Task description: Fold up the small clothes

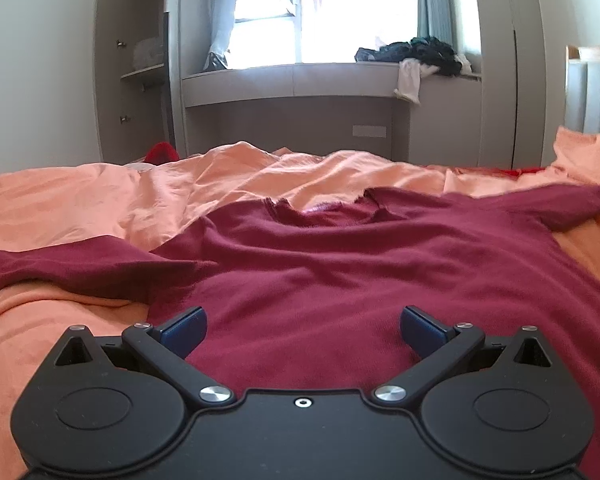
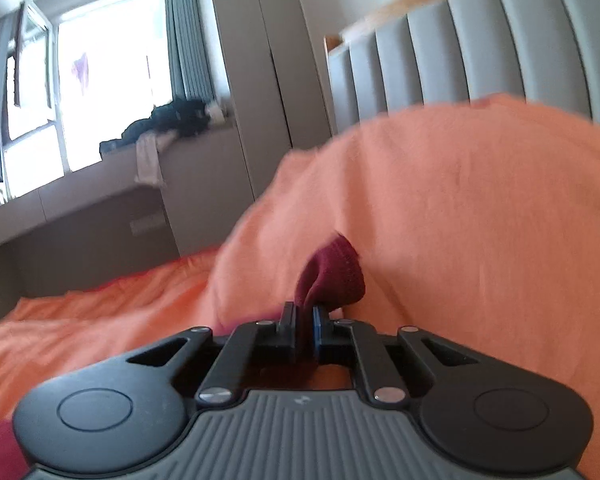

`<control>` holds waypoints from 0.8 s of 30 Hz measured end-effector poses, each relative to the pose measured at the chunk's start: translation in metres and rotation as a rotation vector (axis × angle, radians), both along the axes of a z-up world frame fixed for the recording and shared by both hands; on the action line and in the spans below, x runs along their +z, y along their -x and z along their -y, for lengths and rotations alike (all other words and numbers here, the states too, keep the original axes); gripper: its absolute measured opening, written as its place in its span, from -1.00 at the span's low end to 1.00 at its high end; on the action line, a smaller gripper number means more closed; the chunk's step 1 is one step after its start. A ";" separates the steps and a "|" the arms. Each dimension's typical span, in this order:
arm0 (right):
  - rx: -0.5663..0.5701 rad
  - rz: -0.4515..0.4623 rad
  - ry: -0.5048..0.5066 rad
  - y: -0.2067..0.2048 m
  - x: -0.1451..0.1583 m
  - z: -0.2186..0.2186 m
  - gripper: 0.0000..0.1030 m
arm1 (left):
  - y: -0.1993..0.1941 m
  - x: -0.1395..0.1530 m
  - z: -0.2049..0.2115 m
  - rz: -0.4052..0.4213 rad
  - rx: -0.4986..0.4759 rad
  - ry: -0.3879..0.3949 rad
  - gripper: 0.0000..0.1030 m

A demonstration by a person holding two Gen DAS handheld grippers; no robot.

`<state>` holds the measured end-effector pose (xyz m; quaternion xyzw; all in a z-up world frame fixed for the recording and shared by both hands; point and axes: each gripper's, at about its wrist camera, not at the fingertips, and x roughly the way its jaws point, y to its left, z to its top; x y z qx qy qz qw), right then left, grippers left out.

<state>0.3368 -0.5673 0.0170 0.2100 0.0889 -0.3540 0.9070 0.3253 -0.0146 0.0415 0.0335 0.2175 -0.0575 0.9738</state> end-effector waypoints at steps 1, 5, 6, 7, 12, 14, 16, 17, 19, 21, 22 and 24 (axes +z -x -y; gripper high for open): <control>0.024 0.020 0.036 0.001 0.011 -0.009 -0.86 | 0.001 0.002 -0.003 0.008 0.009 0.011 0.99; 0.192 0.125 0.185 0.001 0.067 -0.067 -0.86 | 0.003 0.014 -0.012 0.057 0.061 0.025 0.99; 0.243 0.146 0.228 0.001 0.080 -0.085 -0.86 | 0.003 0.017 -0.015 0.070 0.078 0.025 0.99; 0.295 0.163 0.271 0.002 0.091 -0.104 -0.86 | 0.003 0.020 -0.018 0.083 0.099 0.023 0.99; 0.575 0.220 0.461 0.001 0.131 -0.209 -0.86 | 0.005 0.033 -0.043 0.119 0.214 0.065 0.99; 0.676 0.212 0.483 0.000 0.135 -0.245 -0.86 | 0.005 0.038 -0.056 0.125 0.261 0.097 0.99; 0.776 0.182 0.488 -0.002 0.132 -0.278 -0.86 | 0.006 0.041 -0.070 0.128 0.307 0.134 0.99; 0.832 0.164 0.488 -0.003 0.128 -0.295 -0.86 | 0.006 0.042 -0.078 0.129 0.323 0.153 0.99; 0.926 0.122 0.491 -0.003 0.116 -0.324 -0.86 | 0.007 0.043 -0.090 0.131 0.352 0.188 0.99; 1.016 0.066 0.516 -0.002 0.101 -0.354 -0.86 | 0.009 0.045 -0.100 0.133 0.375 0.212 0.99; 1.057 0.032 0.546 -0.001 0.092 -0.369 -0.86 | 0.011 0.045 -0.102 0.135 0.381 0.214 0.99; 1.128 -0.033 0.634 0.005 0.070 -0.395 -0.86 | 0.012 0.045 -0.105 0.138 0.382 0.214 0.99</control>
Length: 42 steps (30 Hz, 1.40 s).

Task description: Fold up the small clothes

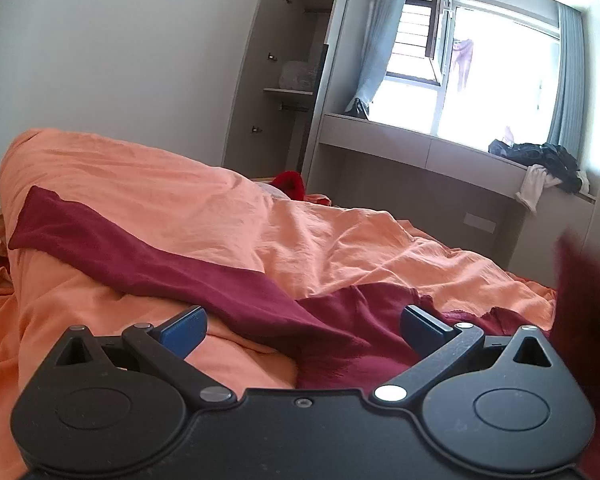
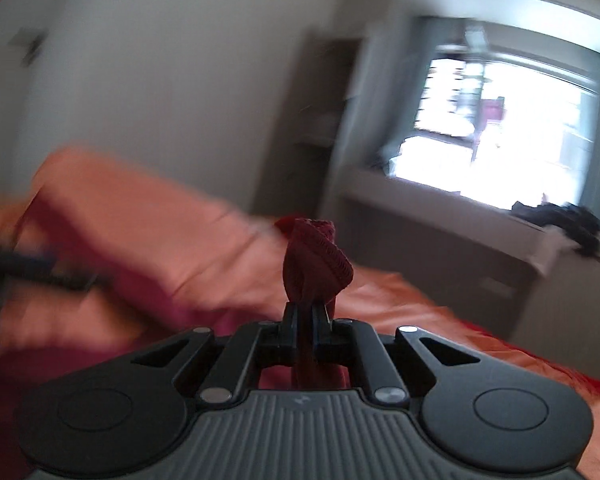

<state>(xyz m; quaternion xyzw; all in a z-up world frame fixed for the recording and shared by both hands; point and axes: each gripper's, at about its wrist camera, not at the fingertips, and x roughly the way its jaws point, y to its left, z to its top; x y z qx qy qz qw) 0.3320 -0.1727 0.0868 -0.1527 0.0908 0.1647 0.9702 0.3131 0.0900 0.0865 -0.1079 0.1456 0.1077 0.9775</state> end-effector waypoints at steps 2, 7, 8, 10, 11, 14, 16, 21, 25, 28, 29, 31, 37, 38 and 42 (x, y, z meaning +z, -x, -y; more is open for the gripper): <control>0.041 0.003 0.112 0.015 -0.018 -0.018 -0.86 | 0.001 -0.001 0.000 0.006 -0.008 -0.010 0.99; 0.135 -0.007 0.286 0.039 -0.049 -0.041 -0.73 | 0.003 -0.002 0.005 0.026 -0.070 0.012 0.99; 0.152 -0.022 0.280 0.046 -0.053 -0.043 -0.68 | 0.004 -0.002 0.006 0.032 -0.089 0.022 0.99; 0.166 -0.042 0.258 0.054 -0.052 -0.043 -0.06 | 0.004 -0.002 0.010 0.037 -0.125 0.037 0.99; 0.163 -0.040 0.244 0.057 -0.052 -0.039 0.08 | 0.004 -0.002 0.012 0.039 -0.146 0.043 0.99; 0.107 -0.039 0.209 0.065 -0.048 -0.019 0.39 | 0.001 -0.004 0.021 0.027 -0.214 0.055 0.99; 0.033 -0.049 0.178 0.064 -0.046 0.007 0.63 | -0.002 -0.008 0.029 -0.005 -0.250 0.040 0.99; -0.236 -0.054 0.118 0.055 -0.050 0.072 0.81 | -0.007 -0.023 0.049 -0.066 -0.308 -0.042 0.99; -0.442 -0.071 0.121 0.030 -0.064 0.118 0.79 | -0.006 -0.033 0.054 -0.089 -0.332 -0.078 0.99; -0.520 -0.120 0.121 0.008 -0.078 0.143 0.65 | -0.007 -0.039 0.054 -0.123 -0.355 -0.081 0.99; -0.532 -0.132 0.126 0.003 -0.084 0.149 0.60 | -0.007 -0.041 0.054 -0.136 -0.363 -0.079 0.99; -0.534 -0.125 0.108 -0.010 -0.092 0.155 0.44 | -0.008 -0.044 0.055 -0.160 -0.366 -0.080 0.99; -0.496 -0.047 0.064 -0.014 -0.096 0.163 -0.89 | -0.008 -0.049 0.060 -0.196 -0.366 -0.112 0.99; -0.499 -0.054 0.060 -0.013 -0.094 0.163 -0.88 | -0.008 -0.050 0.061 -0.197 -0.369 -0.118 0.99; -0.523 -0.090 0.050 -0.005 -0.099 0.166 -0.91 | -0.007 -0.054 0.065 -0.217 -0.375 -0.143 0.99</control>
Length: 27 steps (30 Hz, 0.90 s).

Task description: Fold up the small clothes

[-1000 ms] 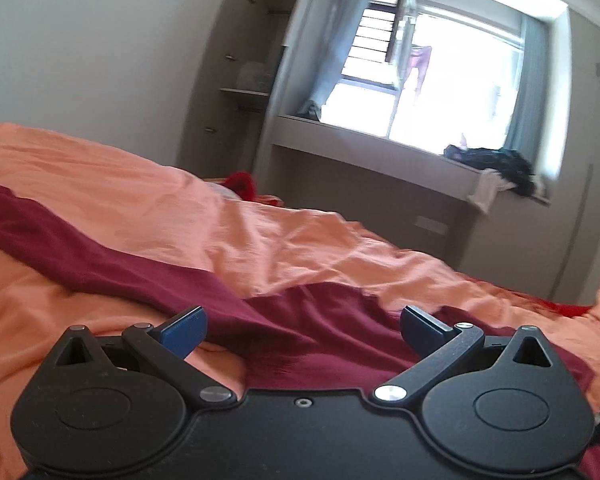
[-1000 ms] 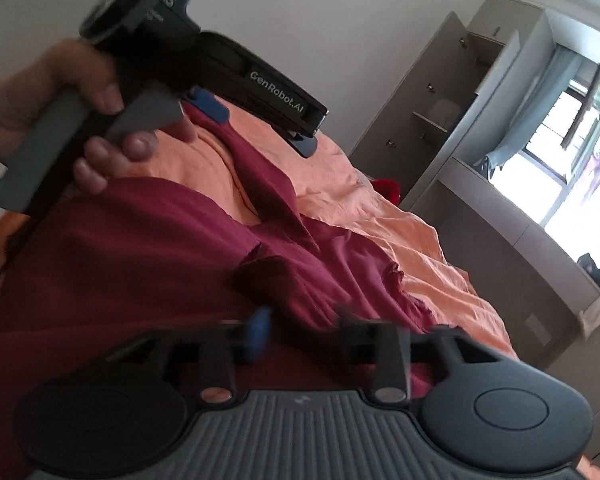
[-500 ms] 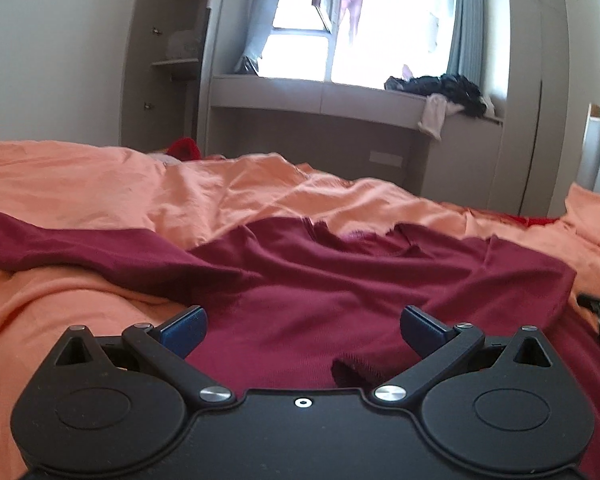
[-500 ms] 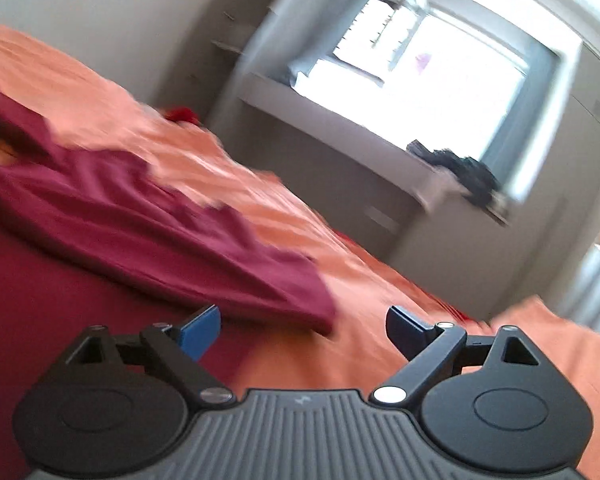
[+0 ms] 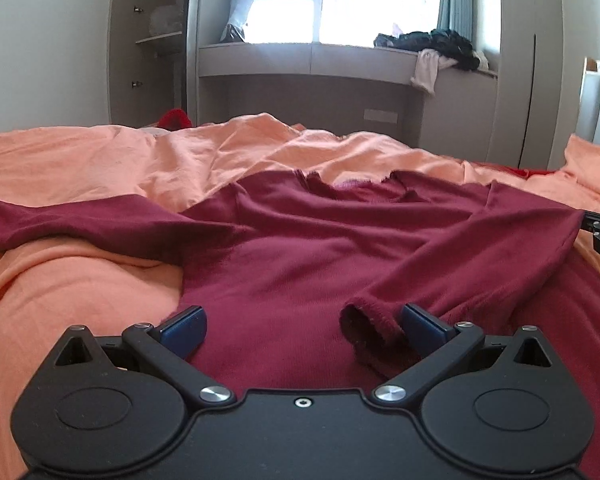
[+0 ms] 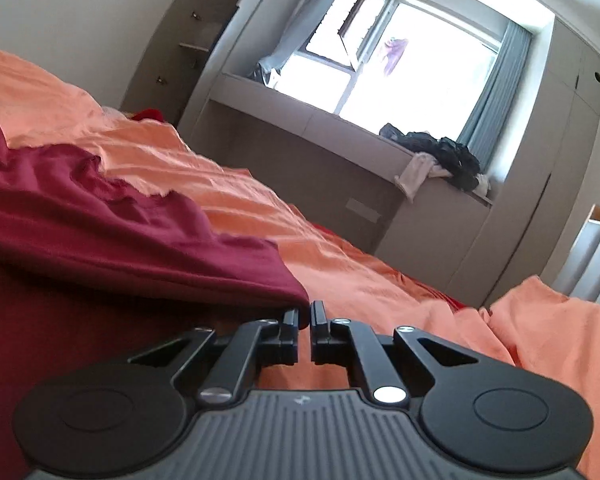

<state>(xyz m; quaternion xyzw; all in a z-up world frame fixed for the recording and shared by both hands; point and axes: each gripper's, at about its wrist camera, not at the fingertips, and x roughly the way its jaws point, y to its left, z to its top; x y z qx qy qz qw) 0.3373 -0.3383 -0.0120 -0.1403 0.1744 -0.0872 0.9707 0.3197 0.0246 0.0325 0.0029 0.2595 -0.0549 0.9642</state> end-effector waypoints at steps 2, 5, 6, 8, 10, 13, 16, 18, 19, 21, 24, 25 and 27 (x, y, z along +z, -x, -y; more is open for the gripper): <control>-0.009 -0.023 0.001 -0.005 -0.002 -0.001 -0.91 | 0.002 -0.001 0.000 0.017 0.003 -0.002 0.99; 0.002 -0.051 0.013 -0.004 -0.002 -0.006 -0.86 | 0.009 0.004 -0.008 0.050 0.002 0.040 0.99; 0.004 -0.049 0.003 -0.001 -0.001 -0.006 -0.71 | 0.012 0.007 -0.012 0.063 0.003 0.057 0.99; 0.007 -0.038 -0.040 0.011 0.006 -0.003 -0.27 | 0.020 0.018 -0.026 0.096 0.028 0.082 0.99; 0.010 -0.011 -0.093 0.030 0.014 -0.002 0.12 | 0.026 0.030 -0.042 0.141 0.085 0.084 0.99; 0.029 0.028 -0.167 0.062 0.030 -0.007 0.56 | 0.031 0.046 -0.077 0.200 0.218 0.052 0.99; 0.073 0.078 -0.218 0.095 0.043 -0.022 0.92 | 0.027 0.058 -0.120 0.206 0.347 -0.007 0.99; 0.112 0.105 -0.242 0.113 0.048 -0.036 1.00 | 0.021 0.063 -0.151 0.191 0.425 -0.033 0.99; 0.133 0.117 -0.259 0.122 0.049 -0.043 1.00 | 0.018 0.065 -0.167 0.186 0.460 -0.033 0.99; 0.166 0.130 -0.298 0.133 0.049 -0.055 1.00 | 0.010 0.065 -0.201 0.179 0.517 -0.015 0.99; 0.210 0.149 -0.379 0.141 0.041 -0.070 1.00 | -0.002 0.054 -0.251 0.143 0.583 0.091 0.99; 0.225 0.148 -0.397 0.141 0.037 -0.074 1.00 | -0.003 0.050 -0.268 0.137 0.620 0.141 0.99; 0.247 0.133 -0.400 0.139 0.032 -0.083 1.00 | -0.007 0.044 -0.297 0.127 0.681 0.224 0.98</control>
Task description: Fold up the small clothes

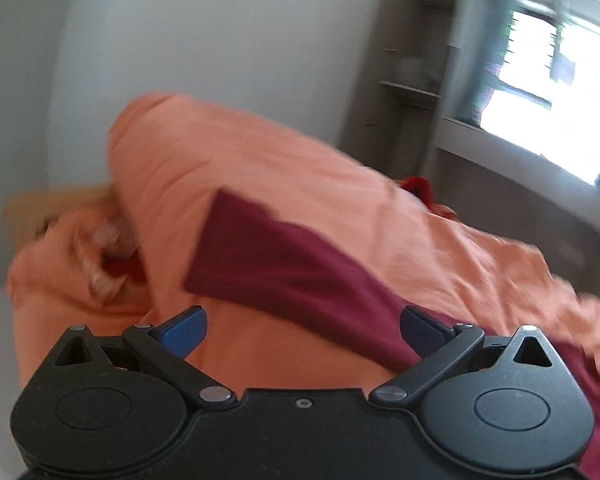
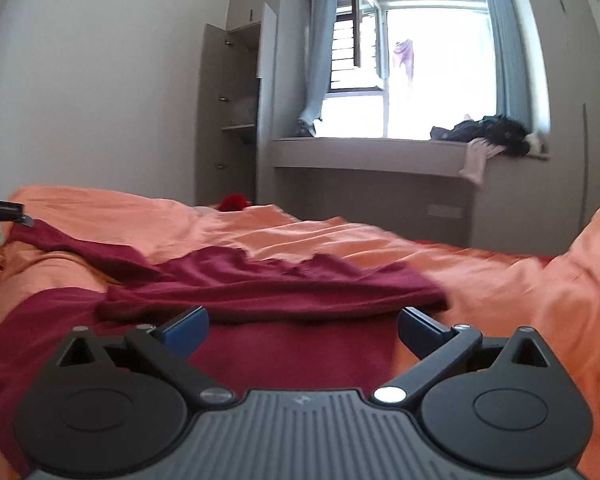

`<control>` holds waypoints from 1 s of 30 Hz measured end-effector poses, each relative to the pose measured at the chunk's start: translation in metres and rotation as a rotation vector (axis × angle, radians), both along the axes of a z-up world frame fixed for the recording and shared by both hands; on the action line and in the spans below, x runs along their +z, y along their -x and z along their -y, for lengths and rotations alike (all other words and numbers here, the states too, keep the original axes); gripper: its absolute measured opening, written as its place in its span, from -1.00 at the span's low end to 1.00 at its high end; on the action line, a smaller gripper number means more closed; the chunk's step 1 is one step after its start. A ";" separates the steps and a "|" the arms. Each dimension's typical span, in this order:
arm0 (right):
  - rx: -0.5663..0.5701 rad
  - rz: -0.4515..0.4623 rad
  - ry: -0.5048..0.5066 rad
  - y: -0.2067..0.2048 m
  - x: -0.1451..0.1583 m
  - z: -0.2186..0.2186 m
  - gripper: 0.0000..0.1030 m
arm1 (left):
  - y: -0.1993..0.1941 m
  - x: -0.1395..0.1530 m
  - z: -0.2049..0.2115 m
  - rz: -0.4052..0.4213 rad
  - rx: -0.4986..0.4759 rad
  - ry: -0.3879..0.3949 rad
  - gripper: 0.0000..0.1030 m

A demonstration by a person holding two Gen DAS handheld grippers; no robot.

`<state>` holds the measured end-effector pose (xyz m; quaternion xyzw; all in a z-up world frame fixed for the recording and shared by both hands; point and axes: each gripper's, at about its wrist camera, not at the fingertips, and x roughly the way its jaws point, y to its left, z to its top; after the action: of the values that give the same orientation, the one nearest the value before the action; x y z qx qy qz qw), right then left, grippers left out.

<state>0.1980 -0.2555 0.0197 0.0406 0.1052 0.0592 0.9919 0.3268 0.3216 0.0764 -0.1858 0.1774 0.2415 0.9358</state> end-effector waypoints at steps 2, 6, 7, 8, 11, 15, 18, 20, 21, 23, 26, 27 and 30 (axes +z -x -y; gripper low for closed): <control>0.004 -0.013 0.016 -0.003 -0.002 -0.006 1.00 | 0.000 -0.005 -0.018 0.023 0.039 0.049 0.92; 0.004 -0.009 -0.029 -0.007 -0.006 -0.006 1.00 | -0.004 -0.006 -0.048 0.110 0.097 0.169 0.64; 0.004 -0.010 -0.045 -0.007 -0.006 -0.004 1.00 | -0.006 -0.006 -0.053 0.117 0.119 0.194 0.56; 0.003 -0.014 -0.055 -0.008 -0.008 -0.001 1.00 | -0.008 -0.006 -0.056 0.122 0.133 0.210 0.33; -0.009 -0.023 -0.069 -0.008 -0.011 0.002 1.00 | -0.012 -0.008 -0.058 0.129 0.153 0.236 -0.33; -0.025 -0.019 -0.078 -0.009 -0.012 0.004 1.00 | -0.013 0.004 -0.049 0.158 0.153 0.168 -0.96; -0.026 -0.014 -0.080 -0.007 -0.011 0.005 1.00 | -0.016 0.016 -0.040 0.157 0.141 0.106 -0.98; -0.025 -0.011 -0.079 -0.005 -0.012 0.005 1.00 | -0.015 0.022 -0.037 0.172 0.137 0.091 -0.99; -0.024 -0.010 -0.075 -0.004 -0.012 0.005 1.00 | -0.014 0.025 -0.036 0.181 0.130 0.084 -0.99; -0.026 -0.005 -0.069 -0.004 -0.011 0.004 1.00 | -0.011 0.034 -0.030 0.203 0.112 0.058 -1.00; -0.023 0.003 -0.078 -0.004 -0.009 0.003 1.00 | -0.009 0.056 -0.008 0.245 0.050 -0.042 -1.00; -0.022 0.006 -0.077 -0.004 -0.008 0.004 1.00 | -0.007 0.065 0.004 0.262 0.013 -0.079 -1.00; -0.021 0.018 -0.071 0.000 -0.007 0.006 1.00 | -0.003 0.091 0.047 0.314 -0.106 -0.189 -1.00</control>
<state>0.1980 -0.2614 0.0126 0.0766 0.0939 0.0527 0.9912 0.3300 0.2748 0.1679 -0.1226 0.0154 0.1755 0.9767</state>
